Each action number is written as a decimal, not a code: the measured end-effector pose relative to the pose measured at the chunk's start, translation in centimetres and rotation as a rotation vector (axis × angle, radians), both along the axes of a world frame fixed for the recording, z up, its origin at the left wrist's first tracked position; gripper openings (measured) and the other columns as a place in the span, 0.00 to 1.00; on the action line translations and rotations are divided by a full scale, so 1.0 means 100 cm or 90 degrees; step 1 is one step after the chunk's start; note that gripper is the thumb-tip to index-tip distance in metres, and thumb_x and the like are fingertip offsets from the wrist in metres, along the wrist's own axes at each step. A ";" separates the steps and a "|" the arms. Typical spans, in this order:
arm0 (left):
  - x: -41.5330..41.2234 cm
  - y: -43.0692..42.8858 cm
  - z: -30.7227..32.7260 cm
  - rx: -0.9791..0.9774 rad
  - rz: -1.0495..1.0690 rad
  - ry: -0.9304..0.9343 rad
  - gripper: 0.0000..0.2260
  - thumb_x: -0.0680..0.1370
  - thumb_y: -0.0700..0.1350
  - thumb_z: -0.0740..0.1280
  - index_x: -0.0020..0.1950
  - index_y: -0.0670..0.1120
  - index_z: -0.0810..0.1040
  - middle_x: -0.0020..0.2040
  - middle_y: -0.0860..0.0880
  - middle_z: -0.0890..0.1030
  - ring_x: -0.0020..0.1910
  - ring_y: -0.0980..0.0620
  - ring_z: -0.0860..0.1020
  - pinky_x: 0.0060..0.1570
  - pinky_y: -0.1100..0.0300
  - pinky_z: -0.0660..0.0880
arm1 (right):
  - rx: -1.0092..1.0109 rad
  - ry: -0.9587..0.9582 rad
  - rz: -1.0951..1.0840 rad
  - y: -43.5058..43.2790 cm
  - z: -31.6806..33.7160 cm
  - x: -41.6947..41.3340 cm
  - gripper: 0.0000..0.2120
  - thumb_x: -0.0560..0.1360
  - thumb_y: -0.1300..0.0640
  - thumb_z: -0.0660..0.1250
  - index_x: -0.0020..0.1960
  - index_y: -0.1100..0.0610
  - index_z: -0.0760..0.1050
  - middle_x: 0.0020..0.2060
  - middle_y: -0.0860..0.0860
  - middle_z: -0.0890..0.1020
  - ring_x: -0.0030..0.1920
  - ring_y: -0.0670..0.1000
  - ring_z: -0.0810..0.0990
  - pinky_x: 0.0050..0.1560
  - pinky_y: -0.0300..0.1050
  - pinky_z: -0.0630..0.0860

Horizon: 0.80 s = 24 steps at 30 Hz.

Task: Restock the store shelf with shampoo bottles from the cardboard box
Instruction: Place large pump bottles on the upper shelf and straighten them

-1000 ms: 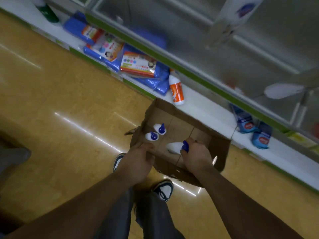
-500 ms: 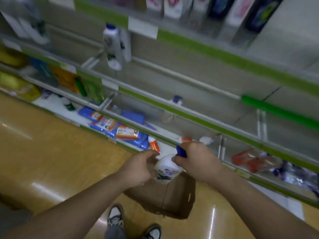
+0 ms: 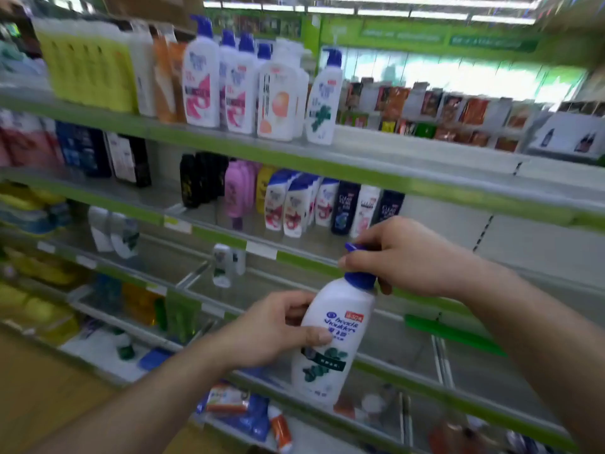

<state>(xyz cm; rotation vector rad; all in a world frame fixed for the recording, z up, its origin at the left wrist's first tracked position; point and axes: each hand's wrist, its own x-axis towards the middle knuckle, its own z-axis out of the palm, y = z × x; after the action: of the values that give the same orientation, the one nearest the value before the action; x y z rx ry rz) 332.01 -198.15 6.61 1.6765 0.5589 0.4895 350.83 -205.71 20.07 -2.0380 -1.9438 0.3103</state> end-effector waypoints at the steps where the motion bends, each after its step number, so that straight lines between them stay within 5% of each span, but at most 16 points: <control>1: 0.001 0.001 0.014 0.012 0.002 -0.019 0.17 0.75 0.37 0.73 0.63 0.41 0.78 0.56 0.45 0.85 0.56 0.46 0.83 0.56 0.50 0.80 | 0.028 0.009 -0.003 -0.001 0.013 0.000 0.19 0.75 0.41 0.69 0.40 0.57 0.82 0.29 0.53 0.83 0.29 0.47 0.80 0.37 0.45 0.78; 6: 0.006 0.014 0.070 0.072 0.034 -0.101 0.17 0.73 0.39 0.74 0.62 0.41 0.79 0.56 0.43 0.85 0.57 0.44 0.82 0.59 0.45 0.78 | 0.177 0.204 -0.012 -0.006 0.049 0.002 0.22 0.68 0.37 0.74 0.56 0.48 0.78 0.41 0.48 0.85 0.38 0.48 0.86 0.40 0.50 0.85; 9: 0.009 0.025 0.103 0.130 0.063 -0.126 0.16 0.74 0.41 0.73 0.62 0.43 0.80 0.55 0.45 0.85 0.55 0.46 0.83 0.58 0.47 0.79 | 0.197 0.216 -0.020 -0.003 0.044 0.008 0.27 0.66 0.39 0.77 0.62 0.43 0.73 0.46 0.46 0.84 0.40 0.45 0.85 0.38 0.43 0.82; 15: 0.022 0.063 0.165 0.168 0.079 -0.166 0.13 0.75 0.44 0.73 0.59 0.46 0.81 0.53 0.48 0.86 0.53 0.49 0.84 0.56 0.45 0.80 | 0.215 0.276 -0.053 0.034 0.024 0.008 0.23 0.64 0.44 0.79 0.57 0.44 0.78 0.46 0.42 0.86 0.45 0.45 0.85 0.45 0.47 0.81; 20: 0.038 0.115 0.208 0.214 0.049 -0.200 0.11 0.76 0.45 0.72 0.58 0.46 0.81 0.52 0.48 0.86 0.51 0.49 0.85 0.54 0.48 0.81 | 0.313 0.333 -0.094 0.086 0.052 0.012 0.19 0.67 0.48 0.79 0.55 0.45 0.78 0.44 0.45 0.87 0.41 0.48 0.86 0.37 0.47 0.81; 24: 0.050 0.174 0.237 0.279 0.069 -0.248 0.10 0.77 0.47 0.72 0.57 0.49 0.81 0.50 0.51 0.86 0.49 0.53 0.85 0.51 0.54 0.82 | 0.371 0.334 -0.138 0.146 0.086 0.015 0.22 0.67 0.48 0.80 0.56 0.46 0.74 0.47 0.46 0.85 0.42 0.46 0.86 0.40 0.50 0.84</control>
<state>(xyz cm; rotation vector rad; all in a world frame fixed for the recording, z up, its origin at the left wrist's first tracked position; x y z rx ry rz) 337.05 -180.79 30.35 1.8997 0.2646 1.0490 352.35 -191.15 28.72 -1.5611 -1.2891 0.1724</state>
